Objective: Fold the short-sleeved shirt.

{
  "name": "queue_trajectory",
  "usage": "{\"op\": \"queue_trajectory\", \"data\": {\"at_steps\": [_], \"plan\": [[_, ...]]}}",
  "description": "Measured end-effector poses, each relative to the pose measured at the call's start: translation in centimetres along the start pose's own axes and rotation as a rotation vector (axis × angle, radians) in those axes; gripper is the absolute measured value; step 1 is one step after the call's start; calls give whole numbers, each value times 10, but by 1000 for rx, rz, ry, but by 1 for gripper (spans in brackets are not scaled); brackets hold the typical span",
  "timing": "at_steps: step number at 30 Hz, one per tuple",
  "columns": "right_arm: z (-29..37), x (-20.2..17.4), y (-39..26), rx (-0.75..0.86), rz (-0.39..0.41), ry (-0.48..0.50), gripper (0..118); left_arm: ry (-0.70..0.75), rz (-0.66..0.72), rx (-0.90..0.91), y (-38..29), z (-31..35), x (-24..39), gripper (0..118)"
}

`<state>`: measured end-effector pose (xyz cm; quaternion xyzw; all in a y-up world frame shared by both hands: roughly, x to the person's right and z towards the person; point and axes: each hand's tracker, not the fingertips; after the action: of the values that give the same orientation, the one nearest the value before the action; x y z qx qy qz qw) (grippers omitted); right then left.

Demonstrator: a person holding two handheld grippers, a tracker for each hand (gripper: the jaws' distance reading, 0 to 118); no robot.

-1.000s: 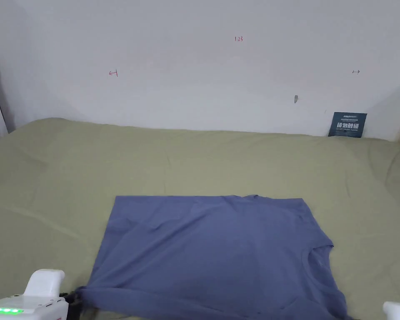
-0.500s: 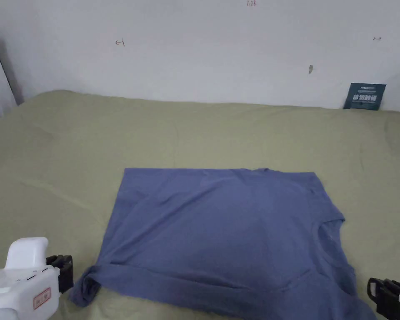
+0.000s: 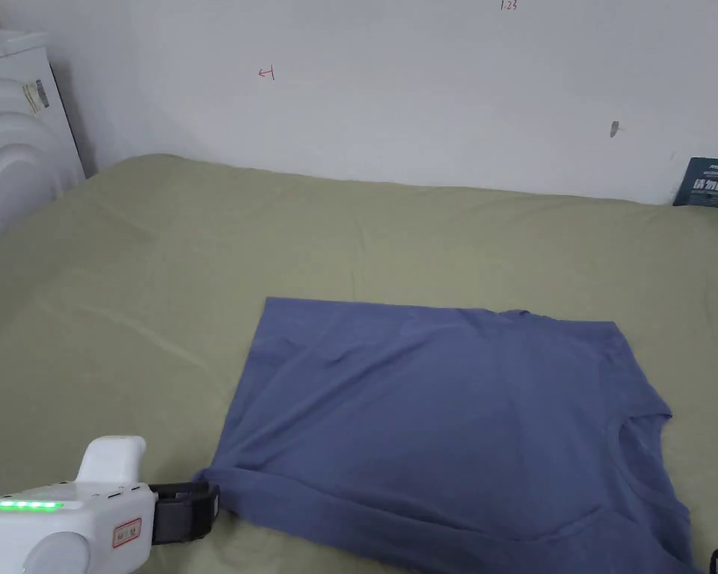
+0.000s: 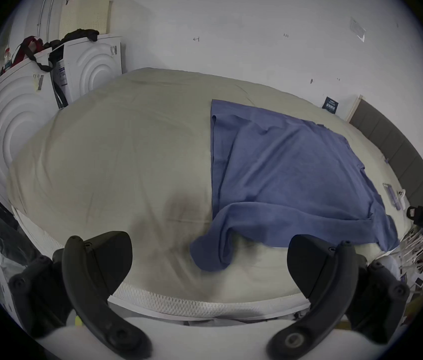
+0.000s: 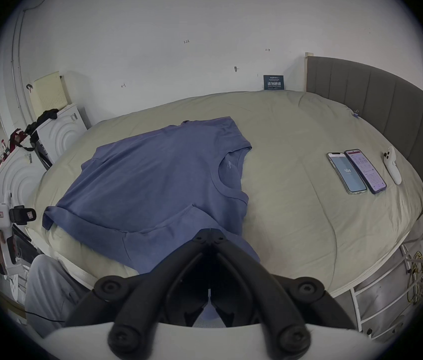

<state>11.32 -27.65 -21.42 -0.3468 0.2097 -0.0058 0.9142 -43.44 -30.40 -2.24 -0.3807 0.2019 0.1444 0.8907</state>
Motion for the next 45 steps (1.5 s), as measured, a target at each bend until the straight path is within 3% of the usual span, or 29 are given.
{"op": "queue_trajectory", "data": {"at_steps": [3, 4, 5, 7, 8, 11, 12, 13, 15, 17, 18, 23, 24, 26, 27, 29, 30, 31, 33, 36, 45], "plan": [[-4, 2, -3, -18, 3, -5, 2, 26, -40, -80, 2, -29, 2, 117], [-6, 4, -4, -25, 4, -8, 2, 57, -58, -90, 2, -37, 4, 113], [-8, 6, -4, -32, 2, -13, 2, 78, -75, -94, 3, -42, 6, 99], [-10, 11, -6, -48, -8, -22, 2, 65, -76, -81, 4, -44, 4, 31], [-11, 14, -6, -53, -16, -28, 2, 50, -67, -73, 6, -43, 4, 5], [-15, 22, -6, -64, -28, -40, 2, 24, -104, -91, 8, -41, 11, 2], [-16, 24, -6, -67, -31, -42, 9, 24, -116, -85, 8, -41, 12, 2], [-18, 26, -5, -73, -35, -35, 36, 27, -111, -83, 8, -39, 12, 2], [-22, 27, -5, -96, -41, -21, 117, 23, -93, -79, 10, -37, 9, 2], [-33, 28, -7, -159, -39, 0, 116, 15, -65, -77, 10, -34, 7, 2], [-34, 32, -9, -76, -37, 2, 116, 13, -56, -78, 9, -31, 9, 2], [-58, 19, -28, -276, 25, 20, 114, 25, -68, -88, 6, -28, 17, 2], [-62, 16, -32, -310, 41, 9, 109, 30, -69, -87, 5, -28, 18, 2], [-68, 13, -36, -310, 76, -13, 81, 34, -67, -90, 5, -26, 20, 2], [-71, 14, -35, -310, 114, -75, 73, 37, -63, -90, 5, -26, 21, 2], [-64, 15, -32, -302, 102, -33, 67, 37, -58, -94, 5, -26, 21, 2], [-58, 16, -30, -290, 106, -33, 46, 37, -56, -93, 5, -26, 20, 2], [-58, 22, -28, -276, 105, -15, 7, 36, -56, -92, 5, -26, 20, 2], [-52, 24, -23, -242, 56, 15, 8, 32, -56, -91, 5, -25, 21, 2], [-43, 15, -17, -233, 98, 1, 8, 32, -58, -86, 8, -21, 20, 2], [-39, 3, 42, -119, 91, 3, 8, -5, -53, -5, 49, -8, 18, 2]]}}
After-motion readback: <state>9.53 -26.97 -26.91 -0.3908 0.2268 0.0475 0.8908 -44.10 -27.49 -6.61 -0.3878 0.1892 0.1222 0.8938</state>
